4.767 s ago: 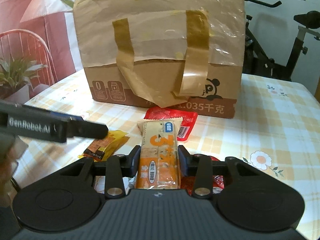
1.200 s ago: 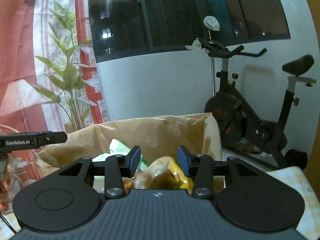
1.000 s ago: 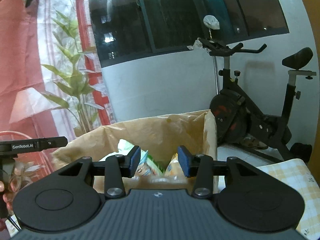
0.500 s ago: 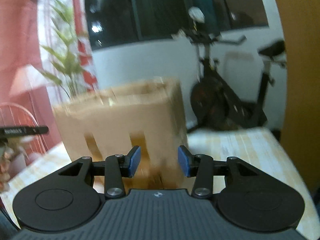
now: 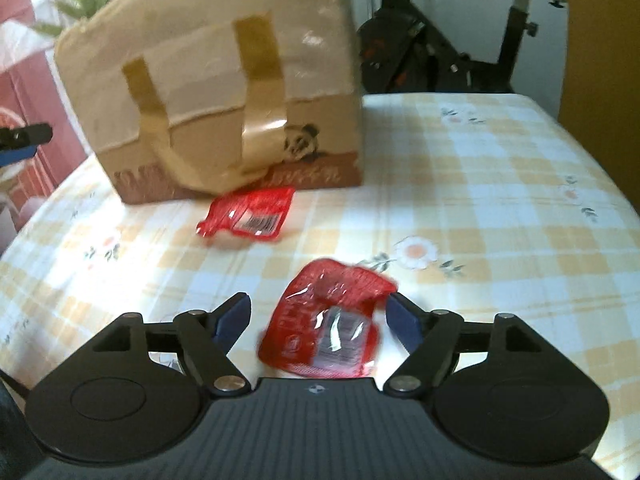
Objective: Organize snacks
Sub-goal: 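Move both tools back down toward the red sauce packets, then close the right tool on a red sauce packet while the left tool grasps another red packet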
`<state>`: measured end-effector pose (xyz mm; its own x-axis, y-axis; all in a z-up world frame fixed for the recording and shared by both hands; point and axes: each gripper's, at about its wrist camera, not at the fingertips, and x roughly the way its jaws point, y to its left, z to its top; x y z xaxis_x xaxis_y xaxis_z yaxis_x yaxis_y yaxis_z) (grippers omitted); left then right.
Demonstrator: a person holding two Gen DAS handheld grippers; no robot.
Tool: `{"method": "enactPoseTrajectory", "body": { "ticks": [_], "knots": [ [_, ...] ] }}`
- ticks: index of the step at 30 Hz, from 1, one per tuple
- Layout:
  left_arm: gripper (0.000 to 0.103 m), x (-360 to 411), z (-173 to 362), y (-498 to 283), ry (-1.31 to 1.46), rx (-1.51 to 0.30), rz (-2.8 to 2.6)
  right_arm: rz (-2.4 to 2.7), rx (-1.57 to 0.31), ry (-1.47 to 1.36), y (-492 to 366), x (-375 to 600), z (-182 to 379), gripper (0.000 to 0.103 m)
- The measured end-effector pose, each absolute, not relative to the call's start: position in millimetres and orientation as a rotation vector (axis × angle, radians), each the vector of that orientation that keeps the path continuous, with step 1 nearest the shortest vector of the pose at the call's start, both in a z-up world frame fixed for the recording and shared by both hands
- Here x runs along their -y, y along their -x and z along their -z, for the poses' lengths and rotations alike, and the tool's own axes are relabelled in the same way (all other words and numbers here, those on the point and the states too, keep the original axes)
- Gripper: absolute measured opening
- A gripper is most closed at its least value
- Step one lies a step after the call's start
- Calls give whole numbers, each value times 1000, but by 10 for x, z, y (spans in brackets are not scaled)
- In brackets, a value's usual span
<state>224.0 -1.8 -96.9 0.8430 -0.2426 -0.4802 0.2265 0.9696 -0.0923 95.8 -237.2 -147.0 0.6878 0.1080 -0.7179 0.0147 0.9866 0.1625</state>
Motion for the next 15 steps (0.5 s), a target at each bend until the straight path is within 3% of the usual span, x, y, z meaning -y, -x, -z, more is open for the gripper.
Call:
{"method": "enactPoseTrajectory", "body": {
  "ticks": [6,15],
  "knots": [
    [59,32,1048,-2233,37,-536,248,-53,-794,-7,-1072,2172,1542,81],
    [59,107,1149,-2265,40,-567,252,-44,-744,-2,-1122,2242,1623,79]
  ]
}}
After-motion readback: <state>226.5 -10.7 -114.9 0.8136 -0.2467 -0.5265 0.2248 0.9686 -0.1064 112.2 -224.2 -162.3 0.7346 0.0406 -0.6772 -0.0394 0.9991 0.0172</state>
